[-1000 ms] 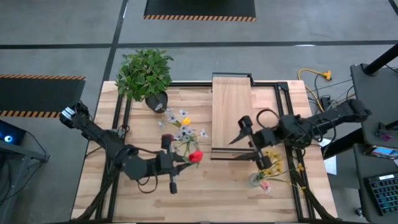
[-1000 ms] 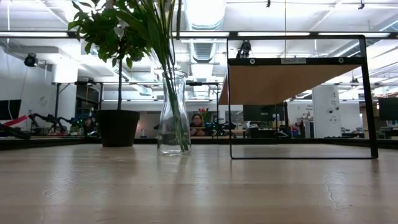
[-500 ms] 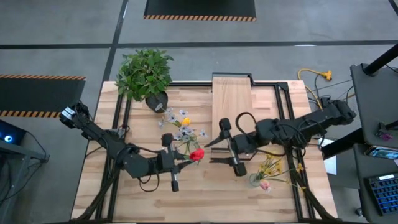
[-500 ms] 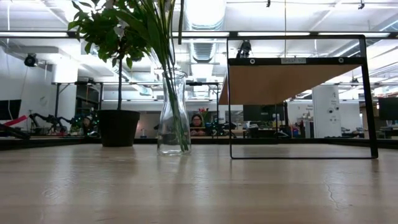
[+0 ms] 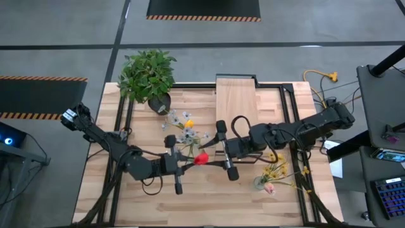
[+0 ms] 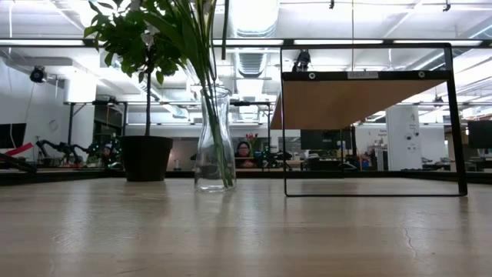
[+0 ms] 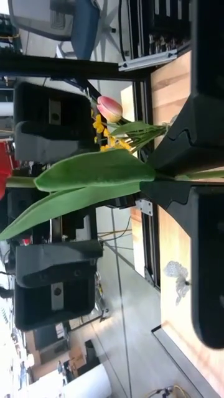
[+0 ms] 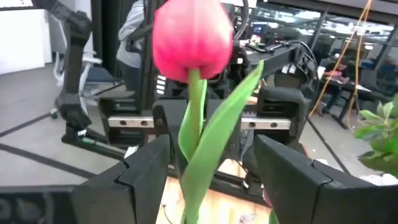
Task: Pick and place flowers into a vace then onto a shelf
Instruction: Put the red flower into the left transparent glass vase
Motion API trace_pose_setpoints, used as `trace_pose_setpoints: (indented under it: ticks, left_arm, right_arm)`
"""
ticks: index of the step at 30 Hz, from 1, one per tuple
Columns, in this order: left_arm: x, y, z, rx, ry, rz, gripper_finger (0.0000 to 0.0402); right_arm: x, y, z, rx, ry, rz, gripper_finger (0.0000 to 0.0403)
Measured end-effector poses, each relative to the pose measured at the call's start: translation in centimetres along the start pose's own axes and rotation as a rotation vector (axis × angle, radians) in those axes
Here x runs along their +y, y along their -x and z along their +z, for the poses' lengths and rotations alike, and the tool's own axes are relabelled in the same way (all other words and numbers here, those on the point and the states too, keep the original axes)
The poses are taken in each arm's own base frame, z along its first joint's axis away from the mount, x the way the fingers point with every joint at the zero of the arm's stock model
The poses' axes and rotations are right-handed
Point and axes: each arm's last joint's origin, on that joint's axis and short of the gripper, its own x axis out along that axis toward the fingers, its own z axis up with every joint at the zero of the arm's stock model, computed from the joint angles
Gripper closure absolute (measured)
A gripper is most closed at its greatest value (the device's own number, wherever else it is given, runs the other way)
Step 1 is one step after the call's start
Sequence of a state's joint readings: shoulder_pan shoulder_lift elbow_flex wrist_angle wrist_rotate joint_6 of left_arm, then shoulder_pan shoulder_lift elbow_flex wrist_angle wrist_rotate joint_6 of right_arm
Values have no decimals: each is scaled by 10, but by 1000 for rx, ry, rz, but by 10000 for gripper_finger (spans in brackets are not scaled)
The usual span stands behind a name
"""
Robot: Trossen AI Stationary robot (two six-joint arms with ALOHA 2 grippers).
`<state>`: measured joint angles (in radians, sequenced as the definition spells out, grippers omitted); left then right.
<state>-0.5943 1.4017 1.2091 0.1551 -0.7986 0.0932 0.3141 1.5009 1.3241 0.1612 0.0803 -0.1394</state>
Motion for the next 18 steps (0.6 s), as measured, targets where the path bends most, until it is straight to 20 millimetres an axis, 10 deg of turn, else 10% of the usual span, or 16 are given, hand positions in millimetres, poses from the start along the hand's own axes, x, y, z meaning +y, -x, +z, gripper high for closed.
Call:
trace_pose_setpoints:
  ticks: [8,18]
  left_arm:
    - [1,-1,0,1,-3,2,401]
    - [1,-1,-1,5,-4,8,399]
  right_arm:
    - [-2,-1,-1,2,-5,-47,207]
    - [-1,0,-3,24,11,-37,384]
